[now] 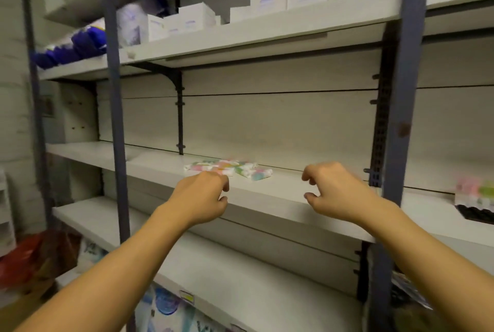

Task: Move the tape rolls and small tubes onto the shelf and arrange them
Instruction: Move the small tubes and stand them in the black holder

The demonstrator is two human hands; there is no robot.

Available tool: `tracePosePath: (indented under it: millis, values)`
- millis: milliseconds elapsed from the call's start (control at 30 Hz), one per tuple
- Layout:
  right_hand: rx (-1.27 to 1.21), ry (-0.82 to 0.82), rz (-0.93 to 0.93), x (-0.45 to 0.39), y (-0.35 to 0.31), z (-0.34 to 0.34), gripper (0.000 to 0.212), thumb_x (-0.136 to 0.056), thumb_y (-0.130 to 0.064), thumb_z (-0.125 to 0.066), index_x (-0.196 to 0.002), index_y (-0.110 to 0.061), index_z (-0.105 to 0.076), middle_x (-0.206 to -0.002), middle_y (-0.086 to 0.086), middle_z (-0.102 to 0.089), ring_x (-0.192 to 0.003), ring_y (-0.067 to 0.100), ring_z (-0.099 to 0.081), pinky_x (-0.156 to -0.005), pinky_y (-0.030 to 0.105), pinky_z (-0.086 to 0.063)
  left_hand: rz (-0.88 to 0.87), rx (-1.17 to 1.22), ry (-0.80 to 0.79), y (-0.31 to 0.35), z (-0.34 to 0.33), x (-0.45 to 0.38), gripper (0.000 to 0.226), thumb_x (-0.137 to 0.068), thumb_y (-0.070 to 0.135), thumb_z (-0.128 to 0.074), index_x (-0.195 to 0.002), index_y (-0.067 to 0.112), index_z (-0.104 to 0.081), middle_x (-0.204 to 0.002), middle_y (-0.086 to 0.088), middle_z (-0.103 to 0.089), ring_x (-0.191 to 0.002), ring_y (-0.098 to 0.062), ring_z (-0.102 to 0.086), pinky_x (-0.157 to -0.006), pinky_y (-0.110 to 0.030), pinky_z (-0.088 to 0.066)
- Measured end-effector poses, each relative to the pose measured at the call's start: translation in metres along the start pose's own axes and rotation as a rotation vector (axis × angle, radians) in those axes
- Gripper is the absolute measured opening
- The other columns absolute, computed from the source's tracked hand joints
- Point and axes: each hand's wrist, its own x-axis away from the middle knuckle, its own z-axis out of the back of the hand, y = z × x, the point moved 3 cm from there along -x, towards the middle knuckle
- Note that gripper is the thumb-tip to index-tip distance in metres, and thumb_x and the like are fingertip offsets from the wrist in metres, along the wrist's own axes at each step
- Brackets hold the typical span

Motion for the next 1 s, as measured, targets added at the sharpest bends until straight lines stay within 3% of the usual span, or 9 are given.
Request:
tracePosePath:
  millis: [500, 733, 867, 1000]
  values:
    - [-0.069, -0.096, -0.017, -0.131, -0.074, -0.11, 0.035, -0.082, -0.024, -0.058, -0.116, -0.021, -0.062, -0.107, -0.001, -0.065, -0.096, 0.021, -0.061, -0.079, 0.039, -0.055, 0.011, 0.052, -0.071, -0.144, -0.071, -0.061, 0.031, -0.095, 0.032, -0.052, -0.125, 0.025, -0.06, -0.12, 0.004, -0.063, -0.103, -0.017, -0.062, -0.085, -0.039, -0.055]
    - [-0.171, -0.065, 0.068, -0.217, -0.091, -0.17, 0.027, -0.082, -0.034, -0.06, -0.108, -0.026, -0.062, -0.099, -0.006, -0.062, -0.094, 0.019, -0.06, -0.078, 0.041, -0.054, -0.005, 0.034, -0.081, -0.195, -0.105, -0.124, 0.027, -0.094, 0.03, -0.049, -0.116, 0.026, -0.063, -0.114, 0.005, -0.063, -0.098, -0.017, -0.06, -0.081, -0.037, -0.055]
    - [-0.154, -0.08, 0.127, -0.26, -0.098, -0.195, 0.012, -0.085, -0.034, -0.063, -0.093, -0.027, -0.058, -0.097, -0.003, -0.059, -0.084, 0.02, -0.058, -0.075, 0.04, -0.054, -0.007, 0.03, -0.026, -0.221, -0.113, -0.166, 0.027, -0.094, 0.03, -0.052, -0.118, 0.025, -0.064, -0.116, 0.005, -0.063, -0.103, -0.016, -0.059, -0.084, -0.036, -0.054]
    - [-0.081, -0.147, 0.195, -0.285, -0.106, -0.207, 0.018, -0.088, -0.035, -0.066, -0.093, -0.02, -0.057, -0.102, 0.002, -0.057, -0.092, 0.025, -0.057, -0.081, 0.038, -0.05, -0.022, 0.073, 0.045, -0.24, -0.124, -0.199, 0.023, -0.096, 0.03, -0.058, -0.117, 0.024, -0.066, -0.116, 0.006, -0.064, -0.103, -0.015, -0.059, -0.083, -0.032, -0.053]
